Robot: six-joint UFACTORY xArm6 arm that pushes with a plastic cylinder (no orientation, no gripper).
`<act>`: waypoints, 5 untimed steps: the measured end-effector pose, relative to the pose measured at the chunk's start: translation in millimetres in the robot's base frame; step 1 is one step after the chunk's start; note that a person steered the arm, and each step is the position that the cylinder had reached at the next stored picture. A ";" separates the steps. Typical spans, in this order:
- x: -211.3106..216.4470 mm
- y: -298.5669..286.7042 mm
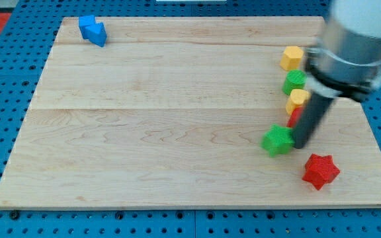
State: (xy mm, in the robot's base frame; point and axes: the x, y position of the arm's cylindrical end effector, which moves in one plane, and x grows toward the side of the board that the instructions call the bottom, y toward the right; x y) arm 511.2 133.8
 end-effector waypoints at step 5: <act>-36.7 -85.1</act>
